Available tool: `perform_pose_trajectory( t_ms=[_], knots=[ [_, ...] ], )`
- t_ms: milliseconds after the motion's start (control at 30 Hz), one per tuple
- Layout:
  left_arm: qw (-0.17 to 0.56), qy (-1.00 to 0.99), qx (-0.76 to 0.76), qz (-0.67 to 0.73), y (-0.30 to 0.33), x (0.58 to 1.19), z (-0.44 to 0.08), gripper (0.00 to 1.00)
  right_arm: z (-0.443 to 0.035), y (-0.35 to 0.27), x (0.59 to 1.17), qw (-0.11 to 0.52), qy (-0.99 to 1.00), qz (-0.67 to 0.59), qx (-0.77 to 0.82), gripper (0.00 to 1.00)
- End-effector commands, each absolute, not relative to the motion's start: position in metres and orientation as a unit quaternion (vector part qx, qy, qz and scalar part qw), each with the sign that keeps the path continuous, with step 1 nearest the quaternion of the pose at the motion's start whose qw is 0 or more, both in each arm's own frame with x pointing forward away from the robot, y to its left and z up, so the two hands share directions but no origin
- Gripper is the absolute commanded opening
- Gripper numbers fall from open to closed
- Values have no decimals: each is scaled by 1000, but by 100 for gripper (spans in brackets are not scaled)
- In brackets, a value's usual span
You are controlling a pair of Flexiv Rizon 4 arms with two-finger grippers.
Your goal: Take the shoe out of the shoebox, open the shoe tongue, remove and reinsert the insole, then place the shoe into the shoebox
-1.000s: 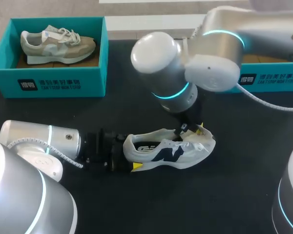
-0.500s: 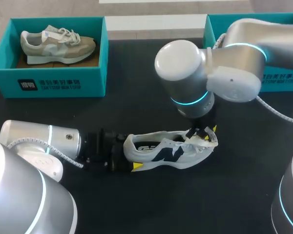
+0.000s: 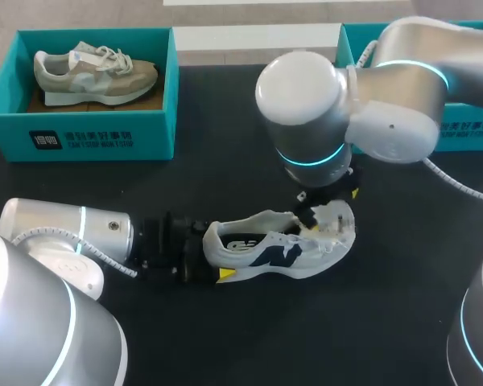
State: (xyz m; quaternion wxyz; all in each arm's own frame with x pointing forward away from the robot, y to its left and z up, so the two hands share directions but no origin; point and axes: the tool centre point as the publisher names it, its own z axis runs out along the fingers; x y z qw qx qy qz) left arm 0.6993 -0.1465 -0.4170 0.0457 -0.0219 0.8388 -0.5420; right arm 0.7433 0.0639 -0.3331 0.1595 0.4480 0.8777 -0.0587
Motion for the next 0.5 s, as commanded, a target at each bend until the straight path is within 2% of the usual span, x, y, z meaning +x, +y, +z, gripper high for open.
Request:
perform_pose_trajectory(
  t_ms=[33, 333, 500],
  knots=[
    [46, 840, -22, -541, -146, 698, -418, 0, -311, 70, 735, 174, 880, -21, 442, 100],
    [46, 840, -22, -541, -146, 698, -418, 0, -267, 113, 731, 192, 911, 43, 362, 100],
    [46, 840, -22, -541, -146, 698, -418, 0, -252, 147, 723, 167, 946, 63, 269, 100]
  ],
)
